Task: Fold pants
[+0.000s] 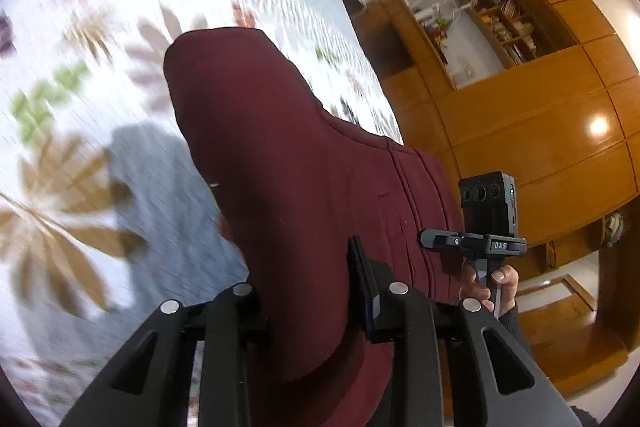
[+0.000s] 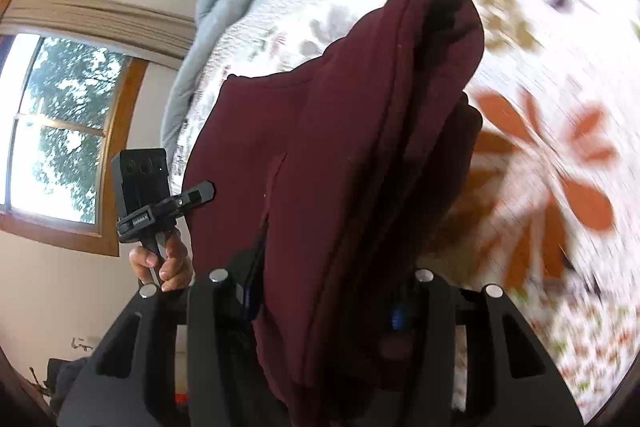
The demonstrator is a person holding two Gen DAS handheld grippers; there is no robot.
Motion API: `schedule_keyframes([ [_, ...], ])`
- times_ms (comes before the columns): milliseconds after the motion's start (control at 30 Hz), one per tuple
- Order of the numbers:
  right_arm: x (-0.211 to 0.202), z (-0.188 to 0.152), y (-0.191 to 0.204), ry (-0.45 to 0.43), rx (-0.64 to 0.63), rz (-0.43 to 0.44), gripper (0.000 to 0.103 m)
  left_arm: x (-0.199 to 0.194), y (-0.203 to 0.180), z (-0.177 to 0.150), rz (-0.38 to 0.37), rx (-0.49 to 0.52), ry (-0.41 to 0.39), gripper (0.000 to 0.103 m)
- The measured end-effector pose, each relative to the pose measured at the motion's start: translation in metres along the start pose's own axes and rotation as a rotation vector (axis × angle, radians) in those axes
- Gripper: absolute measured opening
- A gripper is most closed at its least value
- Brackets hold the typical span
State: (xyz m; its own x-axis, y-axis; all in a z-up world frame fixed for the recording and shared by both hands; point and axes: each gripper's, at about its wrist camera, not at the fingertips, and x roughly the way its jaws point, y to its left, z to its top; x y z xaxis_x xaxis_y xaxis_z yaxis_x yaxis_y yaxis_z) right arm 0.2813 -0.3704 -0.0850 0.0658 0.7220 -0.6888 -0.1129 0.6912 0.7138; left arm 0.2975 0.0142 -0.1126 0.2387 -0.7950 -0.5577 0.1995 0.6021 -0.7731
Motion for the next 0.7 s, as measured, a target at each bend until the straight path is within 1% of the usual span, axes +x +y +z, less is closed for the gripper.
schedule_keyframes([
  [167, 0.052, 0.067, 0.045, 0.011, -0.072, 0.030, 0.047, -0.057, 0.043, 0.045, 0.061, -0.042, -0.088, 0.029],
  [267, 0.103, 0.121, 0.072, 0.035, -0.109, 0.042, 0.047, -0.092, 0.083, 0.077, 0.107, -0.068, -0.141, 0.029],
  [333, 0.132, 0.146, 0.085, 0.053, -0.123, 0.051, 0.047, -0.110, 0.107, 0.090, 0.126, -0.089, -0.161, 0.029],
  [400, 0.167, 0.172, 0.093, 0.081, -0.130, 0.058, 0.047, -0.124, 0.141, 0.103, 0.140, -0.137, -0.169, 0.029],
  [467, 0.204, 0.191, 0.092, 0.122, -0.107, 0.065, 0.047, -0.129, 0.172, 0.108, 0.159, -0.180, -0.162, 0.029],
  [500, 0.217, 0.199, 0.092, 0.135, -0.097, 0.064, 0.047, -0.128, 0.194, 0.109, 0.170, -0.213, -0.150, 0.029],
  [567, 0.247, 0.207, 0.079, 0.170, -0.076, 0.042, 0.048, -0.117, 0.229, 0.105, 0.220, -0.263, -0.110, 0.029],
  [600, 0.261, 0.210, 0.066, 0.179, -0.052, 0.012, 0.053, -0.114, 0.242, 0.103, 0.232, -0.275, -0.097, 0.033],
  [633, 0.267, 0.208, 0.063, 0.175, -0.042, -0.005, 0.056, -0.109, 0.252, 0.099, 0.229, -0.289, -0.088, 0.041],
  [667, 0.271, 0.208, 0.052, 0.169, -0.027, -0.004, 0.062, -0.105, 0.259, 0.095, 0.206, -0.299, -0.088, 0.045],
  [700, 0.273, 0.208, 0.039, 0.168, 0.005, 0.028, 0.064, -0.103, 0.259, 0.093, 0.199, -0.298, -0.096, 0.050],
])
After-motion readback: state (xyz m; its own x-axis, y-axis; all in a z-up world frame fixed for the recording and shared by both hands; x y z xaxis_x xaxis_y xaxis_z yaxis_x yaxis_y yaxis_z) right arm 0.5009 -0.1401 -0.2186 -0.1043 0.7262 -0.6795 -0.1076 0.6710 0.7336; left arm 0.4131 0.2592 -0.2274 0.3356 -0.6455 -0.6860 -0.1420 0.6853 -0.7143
